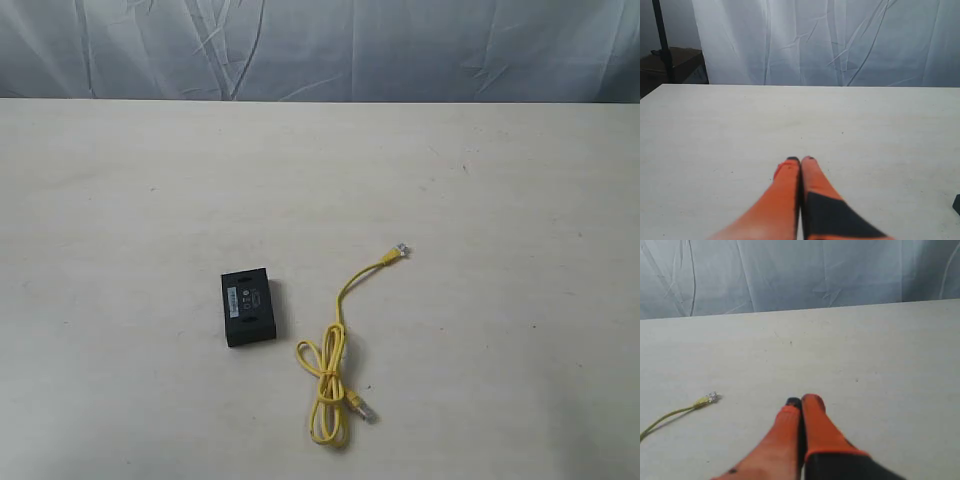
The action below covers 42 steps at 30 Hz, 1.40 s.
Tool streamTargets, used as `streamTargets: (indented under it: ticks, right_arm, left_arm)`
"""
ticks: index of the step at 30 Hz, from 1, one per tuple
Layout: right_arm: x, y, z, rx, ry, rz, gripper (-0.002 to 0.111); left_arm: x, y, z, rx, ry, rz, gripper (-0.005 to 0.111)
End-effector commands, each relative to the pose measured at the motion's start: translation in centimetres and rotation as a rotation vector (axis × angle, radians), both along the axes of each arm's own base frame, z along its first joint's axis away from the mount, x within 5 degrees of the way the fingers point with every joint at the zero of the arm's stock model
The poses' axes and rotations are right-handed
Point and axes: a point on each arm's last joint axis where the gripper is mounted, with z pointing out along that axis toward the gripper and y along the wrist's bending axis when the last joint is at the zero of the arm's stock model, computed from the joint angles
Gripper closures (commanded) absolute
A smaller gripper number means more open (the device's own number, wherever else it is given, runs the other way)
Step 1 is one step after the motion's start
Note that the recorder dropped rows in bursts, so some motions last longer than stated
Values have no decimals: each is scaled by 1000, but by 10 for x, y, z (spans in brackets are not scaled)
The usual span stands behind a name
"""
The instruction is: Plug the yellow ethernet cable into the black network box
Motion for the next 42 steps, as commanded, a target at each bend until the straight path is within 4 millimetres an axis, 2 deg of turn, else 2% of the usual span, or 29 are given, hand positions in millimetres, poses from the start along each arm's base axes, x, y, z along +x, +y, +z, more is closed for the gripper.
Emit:
streamTargets:
  ticks: [1, 6, 14, 19, 22, 25, 28, 32, 36, 39, 42]
  right_arm:
    - [2, 0, 12, 4, -145, -5, 109]
    - [1, -1, 33, 24, -374, -9, 109]
    - [-2, -1, 47, 38, -532, -11, 109]
    - [-2, -1, 48, 38, -539, -11, 109]
    - [-1, -1, 42, 76, -433, -15, 109]
    - [2, 0, 51, 57, -245, -6, 109]
    - [10, 2, 74, 55, -52, -1, 109]
    - [36, 6, 106, 95, 250, -15, 109]
    - [71, 6, 129, 33, 334, -28, 109]
    - [93, 6, 130, -16, 326, -36, 109]
    - [113, 12, 116, 110, 411, -39, 109]
  left_arm:
    - [0, 0, -1, -6, -2, 3, 107]
    - [0, 0, -1, -6, -2, 3, 107]
    - [0, 0, -1, -6, -2, 3, 107]
    - [0, 0, -1, -6, -2, 3, 107]
    - [0, 0, -1, -6, -2, 3, 107]
    - [0, 0, -1, -6, -2, 3, 107]
    - [0, 0, -1, -6, -2, 3, 107]
    - [0, 0, -1, -6, -2, 3, 107]
    - [0, 0, -1, -6, -2, 3, 107]
    - [0, 0, -1, -6, -2, 3, 107]
    - [0, 0, -1, -6, -2, 3, 107]
